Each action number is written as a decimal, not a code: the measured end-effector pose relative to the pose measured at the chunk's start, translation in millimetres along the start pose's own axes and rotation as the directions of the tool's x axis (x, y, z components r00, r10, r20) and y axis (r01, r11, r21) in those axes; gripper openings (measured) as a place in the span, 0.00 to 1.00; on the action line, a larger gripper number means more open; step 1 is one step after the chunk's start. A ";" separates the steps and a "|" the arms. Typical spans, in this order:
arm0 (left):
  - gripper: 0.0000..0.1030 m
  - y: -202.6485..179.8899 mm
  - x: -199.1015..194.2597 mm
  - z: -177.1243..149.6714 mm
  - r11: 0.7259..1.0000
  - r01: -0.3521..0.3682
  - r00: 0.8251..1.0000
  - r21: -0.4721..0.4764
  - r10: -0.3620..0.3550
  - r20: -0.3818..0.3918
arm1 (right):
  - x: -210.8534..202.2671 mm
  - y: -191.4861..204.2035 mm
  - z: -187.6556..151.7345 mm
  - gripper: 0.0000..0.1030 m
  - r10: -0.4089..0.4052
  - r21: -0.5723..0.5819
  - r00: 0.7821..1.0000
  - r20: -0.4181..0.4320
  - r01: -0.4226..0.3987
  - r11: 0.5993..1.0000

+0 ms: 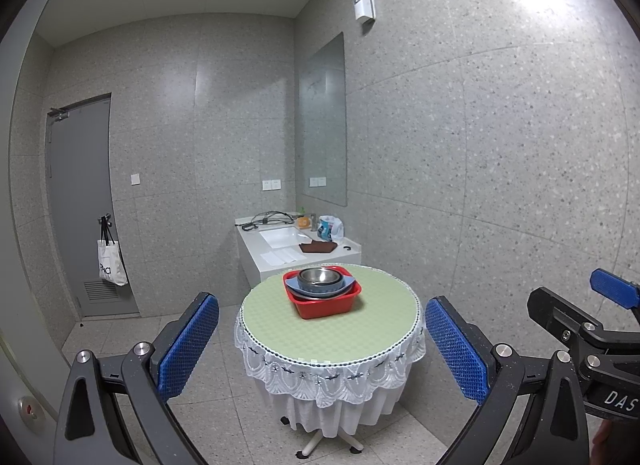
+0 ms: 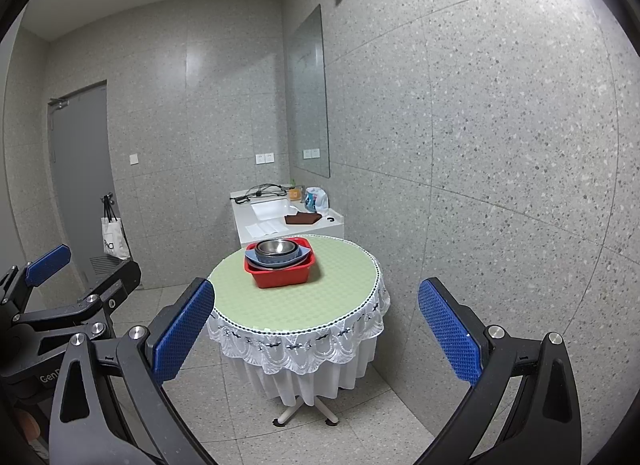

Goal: Organize plates and bowls

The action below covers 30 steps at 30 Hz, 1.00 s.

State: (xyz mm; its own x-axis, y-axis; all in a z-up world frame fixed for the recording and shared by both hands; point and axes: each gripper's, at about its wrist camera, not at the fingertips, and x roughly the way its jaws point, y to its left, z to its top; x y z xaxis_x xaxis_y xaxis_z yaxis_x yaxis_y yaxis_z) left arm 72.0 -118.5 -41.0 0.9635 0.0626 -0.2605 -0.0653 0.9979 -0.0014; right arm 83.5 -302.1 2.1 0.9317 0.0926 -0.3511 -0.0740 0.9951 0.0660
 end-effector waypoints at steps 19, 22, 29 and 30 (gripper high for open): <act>0.99 -8.5 -5.7 -4.1 1.000 -0.008 1.000 -0.005 0.008 0.005 | -1.1 2.6 1.3 1.00 0.001 -0.006 1.000 0.002 -0.001 1.000; 0.99 -8.0 -5.7 -4.1 1.000 -0.008 1.000 -0.005 0.008 0.005 | -1.2 2.8 1.3 1.00 0.001 -0.006 1.000 0.002 -0.001 1.000; 0.99 -9.9 -6.9 -4.4 1.000 -0.009 1.000 -0.007 0.009 0.005 | -1.7 3.5 1.0 1.00 0.000 -0.007 1.000 0.003 0.001 1.000; 0.99 -9.8 -6.9 -4.2 1.000 -0.009 1.000 -0.007 0.009 0.005 | -1.8 3.4 1.0 1.00 0.001 -0.006 1.000 0.002 -0.001 1.000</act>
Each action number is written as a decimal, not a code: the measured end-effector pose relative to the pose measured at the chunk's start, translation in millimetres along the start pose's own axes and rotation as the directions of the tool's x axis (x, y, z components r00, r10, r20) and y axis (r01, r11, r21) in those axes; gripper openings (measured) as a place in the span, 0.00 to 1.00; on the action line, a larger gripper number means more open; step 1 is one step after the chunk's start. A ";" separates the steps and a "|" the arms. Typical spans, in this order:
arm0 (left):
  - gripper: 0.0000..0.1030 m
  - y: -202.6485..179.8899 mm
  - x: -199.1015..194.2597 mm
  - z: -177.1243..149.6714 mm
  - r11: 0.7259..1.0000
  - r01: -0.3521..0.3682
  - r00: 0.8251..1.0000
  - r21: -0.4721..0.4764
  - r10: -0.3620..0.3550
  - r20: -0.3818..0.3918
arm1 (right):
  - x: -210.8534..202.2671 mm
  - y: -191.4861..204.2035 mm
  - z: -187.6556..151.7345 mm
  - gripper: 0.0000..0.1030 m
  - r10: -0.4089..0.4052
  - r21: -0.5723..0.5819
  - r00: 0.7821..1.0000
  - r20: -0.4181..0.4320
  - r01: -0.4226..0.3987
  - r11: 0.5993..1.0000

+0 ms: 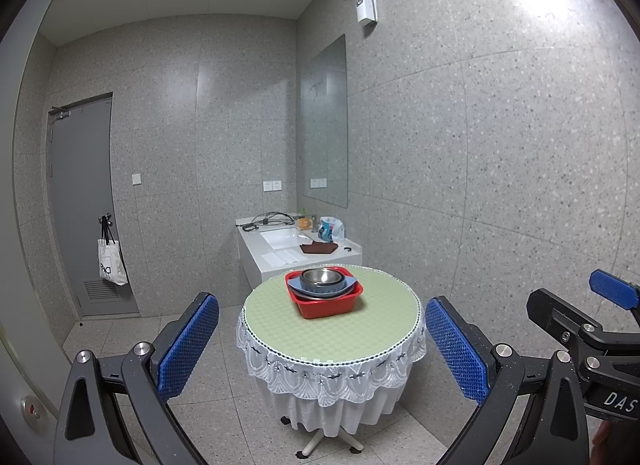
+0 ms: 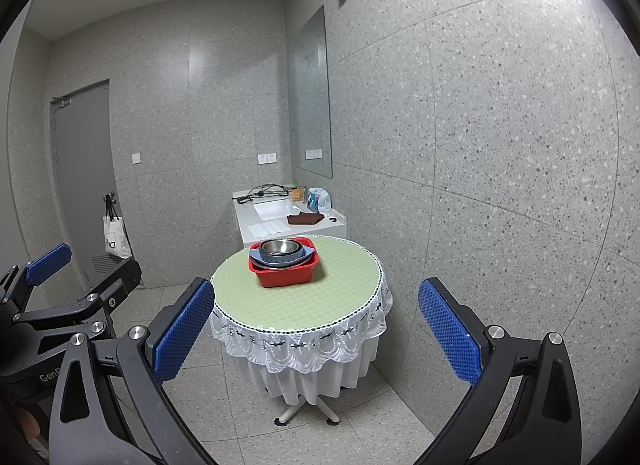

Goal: Organize plates and bowls

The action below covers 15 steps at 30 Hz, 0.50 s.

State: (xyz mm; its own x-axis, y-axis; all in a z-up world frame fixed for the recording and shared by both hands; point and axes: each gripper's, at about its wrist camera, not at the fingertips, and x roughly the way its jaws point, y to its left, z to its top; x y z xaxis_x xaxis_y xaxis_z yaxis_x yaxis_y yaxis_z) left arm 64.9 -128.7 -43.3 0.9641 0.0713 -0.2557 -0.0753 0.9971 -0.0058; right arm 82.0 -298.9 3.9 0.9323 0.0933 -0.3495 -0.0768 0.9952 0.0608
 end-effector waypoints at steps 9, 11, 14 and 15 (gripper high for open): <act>0.99 -0.8 -3.3 -0.9 1.000 0.000 1.000 -0.002 0.000 0.002 | 0.3 0.1 -0.2 1.00 0.000 -0.001 1.000 0.000 0.000 1.000; 0.99 -1.2 -3.8 -1.1 1.000 0.000 1.000 -0.003 0.000 0.001 | 0.2 0.1 -0.1 1.00 0.000 -0.001 1.000 0.001 0.000 1.000; 0.99 -1.9 -4.0 -1.2 1.000 -0.001 1.000 -0.002 0.001 0.002 | 0.5 0.2 -0.3 1.00 -0.001 -0.002 1.000 0.000 0.001 1.000; 0.99 -1.3 -3.9 -1.1 1.000 -0.002 1.000 -0.002 0.002 0.001 | 1.2 0.3 -0.3 1.00 0.000 -0.002 1.000 0.000 0.000 1.000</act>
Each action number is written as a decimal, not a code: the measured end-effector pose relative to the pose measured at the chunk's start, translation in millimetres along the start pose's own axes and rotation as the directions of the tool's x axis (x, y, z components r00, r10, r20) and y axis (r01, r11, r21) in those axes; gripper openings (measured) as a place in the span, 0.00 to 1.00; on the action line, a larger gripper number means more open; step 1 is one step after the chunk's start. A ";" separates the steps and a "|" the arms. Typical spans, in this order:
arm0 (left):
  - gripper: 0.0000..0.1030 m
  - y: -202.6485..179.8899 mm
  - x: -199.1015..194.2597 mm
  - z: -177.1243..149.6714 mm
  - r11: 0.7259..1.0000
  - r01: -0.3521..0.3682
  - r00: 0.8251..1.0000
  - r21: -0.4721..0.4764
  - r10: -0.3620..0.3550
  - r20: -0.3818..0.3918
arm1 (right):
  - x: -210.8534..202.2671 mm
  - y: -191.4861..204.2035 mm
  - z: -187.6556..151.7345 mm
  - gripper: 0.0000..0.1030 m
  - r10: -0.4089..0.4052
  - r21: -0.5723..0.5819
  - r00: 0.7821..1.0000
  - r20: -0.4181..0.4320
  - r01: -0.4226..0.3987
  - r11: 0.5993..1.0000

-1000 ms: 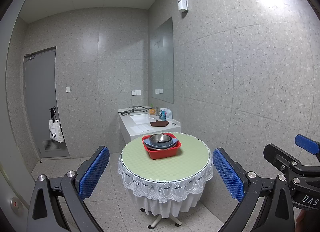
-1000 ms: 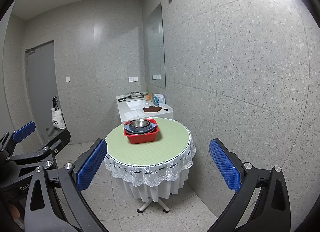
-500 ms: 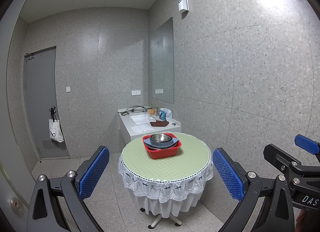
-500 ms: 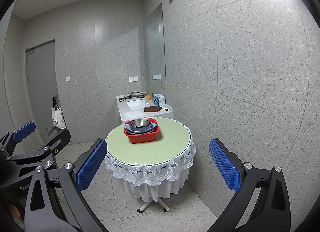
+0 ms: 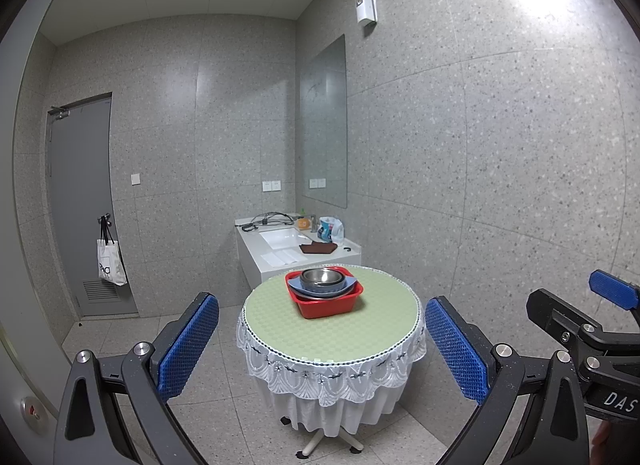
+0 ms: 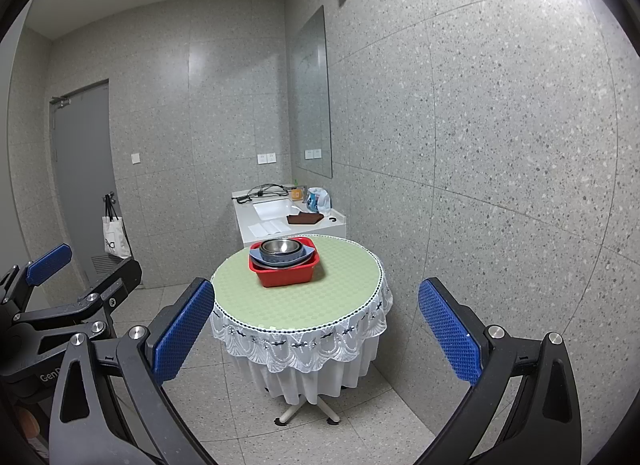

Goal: Organize plates and bowls

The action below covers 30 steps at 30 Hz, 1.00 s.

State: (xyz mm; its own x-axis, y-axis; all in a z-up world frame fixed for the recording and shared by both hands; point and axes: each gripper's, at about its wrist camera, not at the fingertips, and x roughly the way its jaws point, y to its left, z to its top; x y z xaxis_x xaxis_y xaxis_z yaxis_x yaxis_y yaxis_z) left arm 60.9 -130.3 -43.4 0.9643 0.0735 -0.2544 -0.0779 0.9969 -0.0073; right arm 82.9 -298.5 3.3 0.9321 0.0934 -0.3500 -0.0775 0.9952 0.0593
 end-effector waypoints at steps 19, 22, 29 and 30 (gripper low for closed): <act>0.99 2.7 1.7 -1.8 1.000 0.002 1.000 0.003 -0.002 -0.004 | -0.8 2.6 -2.5 1.00 0.002 0.001 1.000 -0.003 -0.002 1.000; 0.99 3.6 2.5 -1.7 1.000 0.004 1.000 0.003 -0.004 -0.006 | 0.5 3.8 -3.3 1.00 0.001 0.001 1.000 -0.004 -0.001 1.000; 0.99 6.4 7.3 -2.2 1.000 0.004 1.000 0.003 -0.004 -0.008 | 3.6 4.3 -2.5 1.00 0.000 0.002 1.000 -0.007 0.000 1.000; 0.99 6.6 7.7 -2.2 1.000 0.004 1.000 0.003 -0.004 -0.008 | 4.0 4.5 -2.3 1.00 0.000 0.001 1.000 -0.007 0.000 1.000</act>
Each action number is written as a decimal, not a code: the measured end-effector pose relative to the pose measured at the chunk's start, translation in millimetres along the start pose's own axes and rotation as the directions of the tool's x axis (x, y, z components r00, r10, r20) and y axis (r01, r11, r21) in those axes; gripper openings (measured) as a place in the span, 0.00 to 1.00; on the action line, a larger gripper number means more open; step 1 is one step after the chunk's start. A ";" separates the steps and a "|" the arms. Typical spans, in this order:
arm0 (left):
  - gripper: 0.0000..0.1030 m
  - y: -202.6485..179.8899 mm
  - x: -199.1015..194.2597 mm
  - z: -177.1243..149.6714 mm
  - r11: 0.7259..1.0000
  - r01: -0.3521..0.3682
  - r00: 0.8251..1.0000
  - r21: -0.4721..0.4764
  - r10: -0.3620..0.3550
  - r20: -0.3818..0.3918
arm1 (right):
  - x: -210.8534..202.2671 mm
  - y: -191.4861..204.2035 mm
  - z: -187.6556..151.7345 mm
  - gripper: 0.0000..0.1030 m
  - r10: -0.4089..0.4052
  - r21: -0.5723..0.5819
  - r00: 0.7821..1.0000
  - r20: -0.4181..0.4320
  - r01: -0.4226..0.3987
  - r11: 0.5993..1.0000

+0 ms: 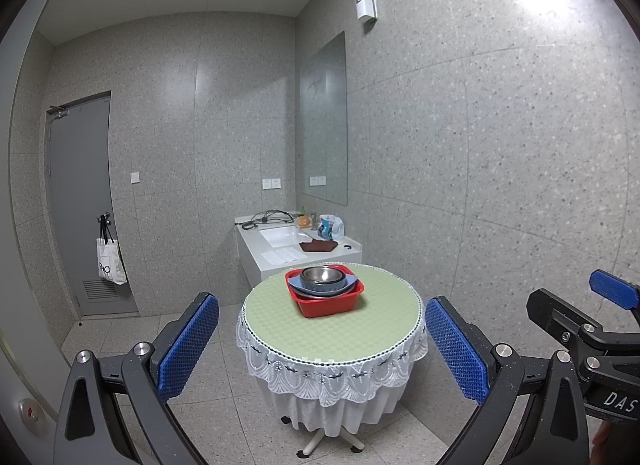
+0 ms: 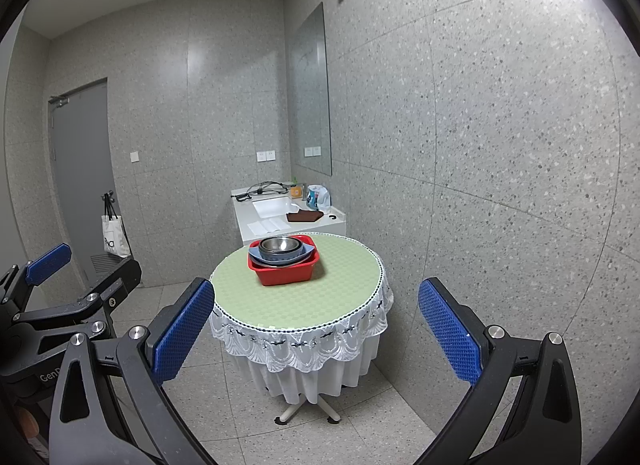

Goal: Organize plates and bowls

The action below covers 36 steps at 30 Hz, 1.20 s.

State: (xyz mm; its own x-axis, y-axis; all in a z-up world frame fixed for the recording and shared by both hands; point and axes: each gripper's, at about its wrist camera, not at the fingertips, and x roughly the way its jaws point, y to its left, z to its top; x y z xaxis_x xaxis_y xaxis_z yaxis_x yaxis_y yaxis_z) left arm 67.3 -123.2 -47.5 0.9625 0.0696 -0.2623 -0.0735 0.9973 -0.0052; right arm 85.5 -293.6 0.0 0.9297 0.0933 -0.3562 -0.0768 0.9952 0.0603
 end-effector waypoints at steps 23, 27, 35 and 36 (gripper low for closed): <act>0.99 10.3 12.1 0.3 1.000 0.000 1.000 0.005 0.000 -0.009 | 6.0 3.8 1.1 1.00 -0.001 -0.002 1.000 -0.009 0.001 1.000; 0.99 13.6 16.6 1.2 1.000 -0.001 1.000 0.008 0.001 -0.010 | 12.2 6.6 1.5 1.00 -0.002 -0.004 1.000 -0.012 0.002 1.000; 0.99 20.6 23.4 2.4 1.000 0.005 1.000 0.007 -0.005 -0.011 | 15.1 7.6 1.4 1.00 -0.003 -0.004 1.000 -0.014 0.003 1.000; 0.99 21.0 23.7 2.1 1.000 0.005 1.000 0.007 -0.005 -0.011 | 16.4 8.9 1.6 1.00 -0.004 -0.004 1.000 -0.014 0.004 1.000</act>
State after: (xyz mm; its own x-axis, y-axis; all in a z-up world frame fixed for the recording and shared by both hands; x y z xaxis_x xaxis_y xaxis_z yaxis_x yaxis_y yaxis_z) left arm 89.1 -100.6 -51.9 0.9599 0.0643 -0.2727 -0.0667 0.9978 0.0006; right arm 100.7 -283.2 -3.8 0.9249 0.0896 -0.3696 -0.0744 0.9957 0.0550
